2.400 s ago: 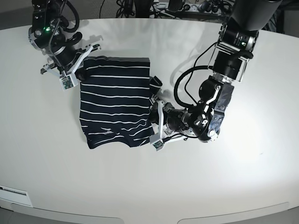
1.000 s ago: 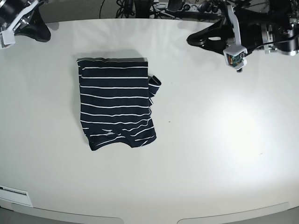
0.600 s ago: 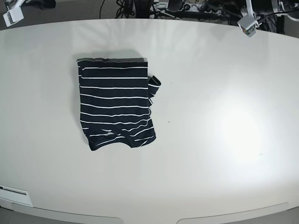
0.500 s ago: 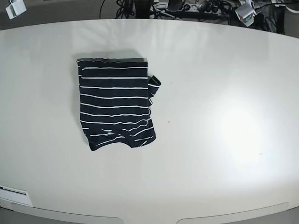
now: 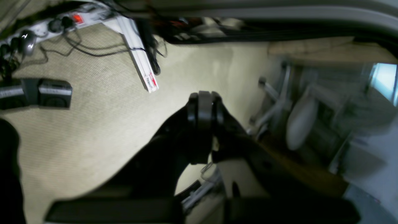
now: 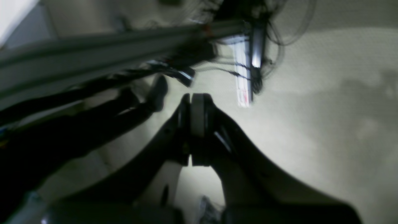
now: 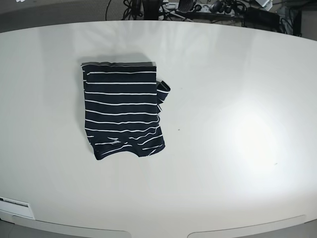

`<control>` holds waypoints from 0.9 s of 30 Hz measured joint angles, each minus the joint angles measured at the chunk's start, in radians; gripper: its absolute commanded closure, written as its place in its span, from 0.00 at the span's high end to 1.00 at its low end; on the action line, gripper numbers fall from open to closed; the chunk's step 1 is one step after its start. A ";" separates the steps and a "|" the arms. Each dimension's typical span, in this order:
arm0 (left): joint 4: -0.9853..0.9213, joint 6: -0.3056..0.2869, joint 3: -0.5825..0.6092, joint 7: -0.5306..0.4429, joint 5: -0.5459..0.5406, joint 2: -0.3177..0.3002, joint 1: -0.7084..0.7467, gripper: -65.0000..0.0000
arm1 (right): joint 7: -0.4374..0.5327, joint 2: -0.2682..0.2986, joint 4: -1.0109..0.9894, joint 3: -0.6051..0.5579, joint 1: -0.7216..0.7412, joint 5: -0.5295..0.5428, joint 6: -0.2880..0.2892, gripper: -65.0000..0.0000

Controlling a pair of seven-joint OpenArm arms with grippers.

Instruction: Fold the T-shirt properly

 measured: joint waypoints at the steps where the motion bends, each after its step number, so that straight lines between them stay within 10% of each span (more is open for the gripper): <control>1: -0.059 0.001 0.000 0.005 0.010 0.000 -0.038 0.00 | 0.026 0.018 -0.034 -0.039 0.027 -0.058 -0.001 0.00; 13: -0.851 -0.017 0.007 -0.318 0.373 0.009 -0.462 0.00 | 0.381 0.042 -0.422 -0.381 0.375 -0.554 -0.018 0.00; 22: -1.183 -0.010 0.307 -0.817 0.810 -0.001 -0.653 0.00 | 0.640 0.039 -0.715 -0.609 0.582 -0.803 -0.187 0.00; 27: -1.239 0.225 0.525 -0.974 1.001 0.050 -0.742 0.00 | 0.738 0.028 -0.840 -0.708 0.689 -0.848 -0.303 0.00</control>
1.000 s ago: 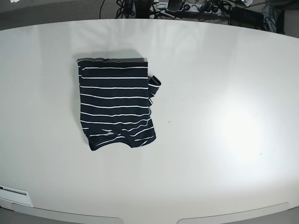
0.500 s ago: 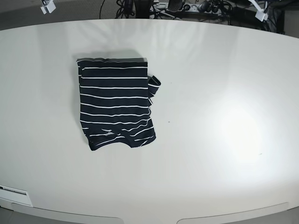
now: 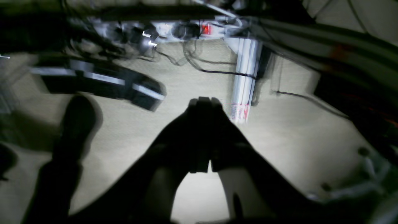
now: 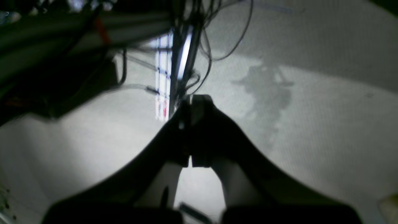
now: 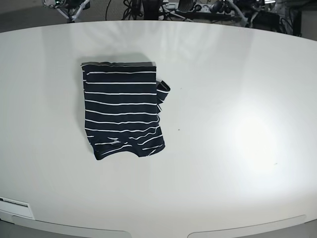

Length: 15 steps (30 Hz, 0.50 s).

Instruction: Fold the T-shirt properly

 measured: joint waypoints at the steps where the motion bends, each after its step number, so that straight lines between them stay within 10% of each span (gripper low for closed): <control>1: -0.011 0.057 0.034 -0.051 0.026 0.019 -0.011 0.00 | 0.024 0.000 -0.025 -0.021 0.017 -0.007 -0.019 0.00; 5: -0.059 0.206 0.134 -0.221 0.060 0.096 -0.042 0.00 | 0.084 -0.018 -0.103 -0.100 0.078 -0.114 -0.138 0.00; 15: -0.214 0.293 0.171 -0.325 0.159 0.233 -0.101 0.00 | 0.106 -0.139 -0.248 -0.259 0.134 -0.189 -0.242 0.00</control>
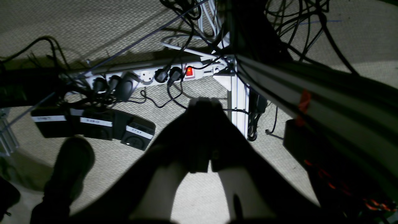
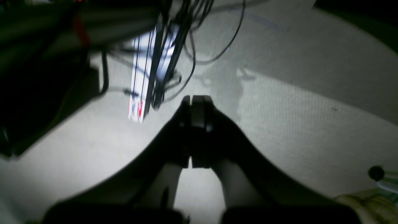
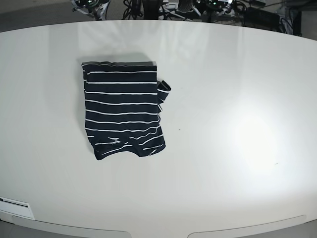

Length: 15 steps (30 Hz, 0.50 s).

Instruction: Fold the T-shirt properly

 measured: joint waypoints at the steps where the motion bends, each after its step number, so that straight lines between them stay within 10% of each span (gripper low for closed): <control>1: -0.019 0.002 0.000 -0.013 -0.001 -0.002 -0.002 0.00 | 0.001 -0.011 -0.015 -0.011 0.000 -0.006 0.000 0.00; 15: -0.134 0.023 0.061 -0.083 -0.001 -0.020 0.004 0.00 | 0.018 -0.101 -0.048 -0.031 -0.008 -0.072 -0.014 0.00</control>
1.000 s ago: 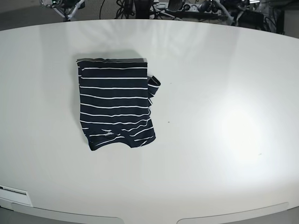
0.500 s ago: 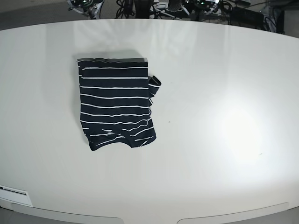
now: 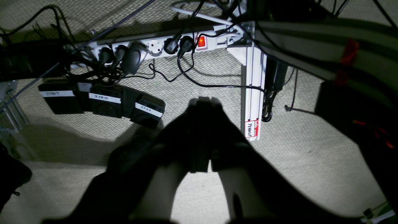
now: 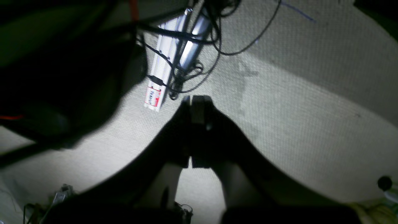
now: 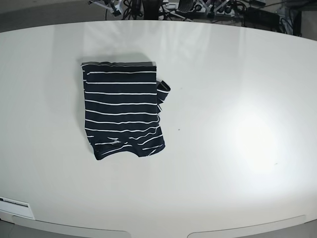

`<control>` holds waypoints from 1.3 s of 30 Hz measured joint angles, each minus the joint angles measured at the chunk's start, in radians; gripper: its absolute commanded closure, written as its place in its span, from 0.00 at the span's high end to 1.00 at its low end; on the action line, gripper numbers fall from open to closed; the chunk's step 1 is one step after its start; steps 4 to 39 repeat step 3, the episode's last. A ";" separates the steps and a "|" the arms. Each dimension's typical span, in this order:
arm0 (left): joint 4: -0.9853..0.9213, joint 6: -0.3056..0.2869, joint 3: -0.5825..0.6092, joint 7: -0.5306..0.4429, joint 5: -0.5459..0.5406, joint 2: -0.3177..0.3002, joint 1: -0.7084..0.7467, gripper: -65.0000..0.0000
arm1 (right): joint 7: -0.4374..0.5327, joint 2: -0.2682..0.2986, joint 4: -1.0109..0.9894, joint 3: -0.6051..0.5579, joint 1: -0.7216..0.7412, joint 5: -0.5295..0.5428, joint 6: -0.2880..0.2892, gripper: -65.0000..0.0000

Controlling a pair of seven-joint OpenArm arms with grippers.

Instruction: Fold the T-shirt properly

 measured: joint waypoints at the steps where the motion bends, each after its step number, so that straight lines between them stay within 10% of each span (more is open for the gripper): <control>1: 0.000 0.000 0.004 -0.013 0.000 0.000 0.000 0.00 | 0.000 -0.007 0.000 0.000 -0.001 0.000 0.005 0.00; 39: 0.007 0.000 0.004 -0.033 0.000 0.001 0.000 0.00 | 0.000 -0.011 0.000 0.000 -0.003 0.002 0.011 0.00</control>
